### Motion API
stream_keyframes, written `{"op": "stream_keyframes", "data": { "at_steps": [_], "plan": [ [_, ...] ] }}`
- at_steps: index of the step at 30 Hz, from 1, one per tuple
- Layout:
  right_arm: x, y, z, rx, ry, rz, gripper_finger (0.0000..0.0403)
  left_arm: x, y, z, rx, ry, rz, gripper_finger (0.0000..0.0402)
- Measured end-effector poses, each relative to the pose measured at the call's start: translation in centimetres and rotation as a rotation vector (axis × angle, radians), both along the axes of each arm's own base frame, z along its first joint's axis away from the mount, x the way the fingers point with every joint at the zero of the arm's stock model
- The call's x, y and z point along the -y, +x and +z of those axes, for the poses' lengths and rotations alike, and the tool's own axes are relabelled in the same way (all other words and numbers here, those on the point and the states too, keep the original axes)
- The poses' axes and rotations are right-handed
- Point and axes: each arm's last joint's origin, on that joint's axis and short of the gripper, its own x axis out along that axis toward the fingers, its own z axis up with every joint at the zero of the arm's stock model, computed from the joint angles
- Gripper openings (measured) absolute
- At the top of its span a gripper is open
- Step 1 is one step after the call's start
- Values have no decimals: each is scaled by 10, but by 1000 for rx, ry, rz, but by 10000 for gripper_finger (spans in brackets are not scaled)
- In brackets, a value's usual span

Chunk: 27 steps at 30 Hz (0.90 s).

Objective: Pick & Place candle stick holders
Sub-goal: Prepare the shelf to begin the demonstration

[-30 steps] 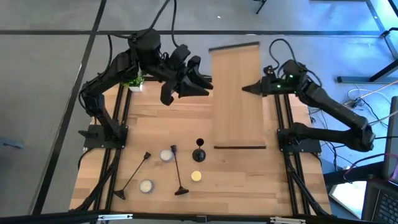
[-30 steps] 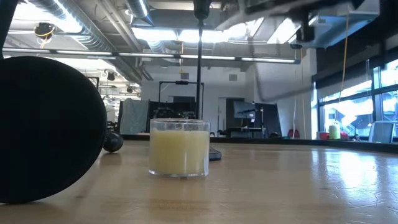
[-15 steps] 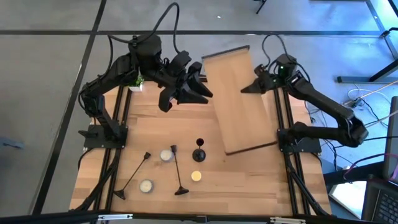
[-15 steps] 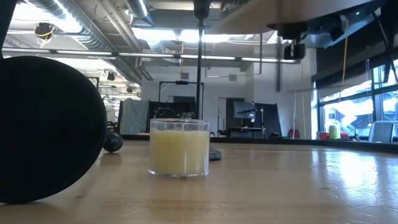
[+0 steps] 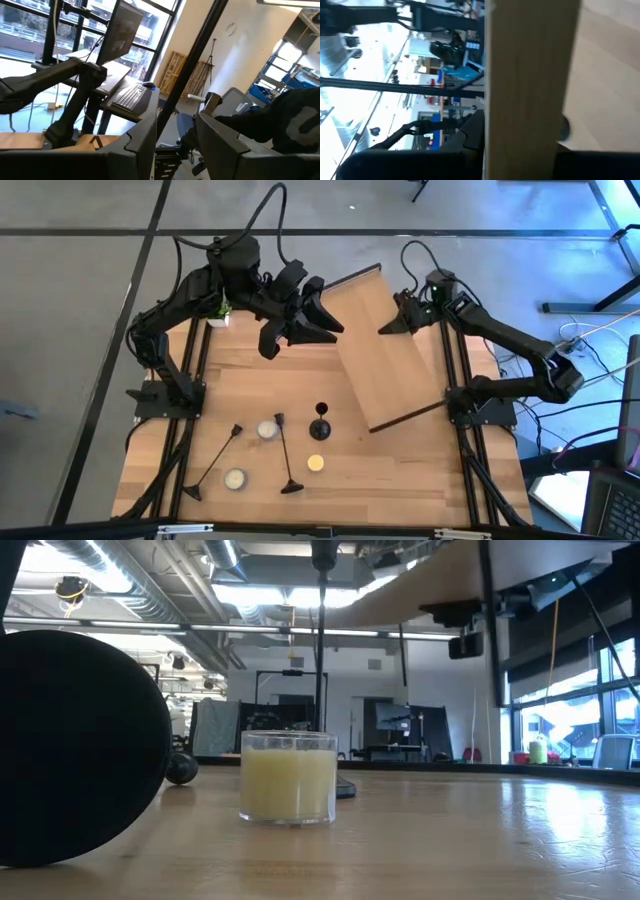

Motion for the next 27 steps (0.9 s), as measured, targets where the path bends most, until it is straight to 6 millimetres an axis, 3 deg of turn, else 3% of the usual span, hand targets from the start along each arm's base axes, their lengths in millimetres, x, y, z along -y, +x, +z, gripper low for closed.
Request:
{"op": "stream_keyframes", "data": {
  "at_steps": [12,20,27],
  "plan": [
    [3,1,-9,-132,-52,-202,51,-4,0,-1,-4,17,30,99],
    [-5,9,-12,-146,-47,-203,51,-5,0,-1,-4,18,65,85],
    [-16,10,-48,-157,48,-292,51,-5,0,-1,-1,25,72,78]
  ]
}}
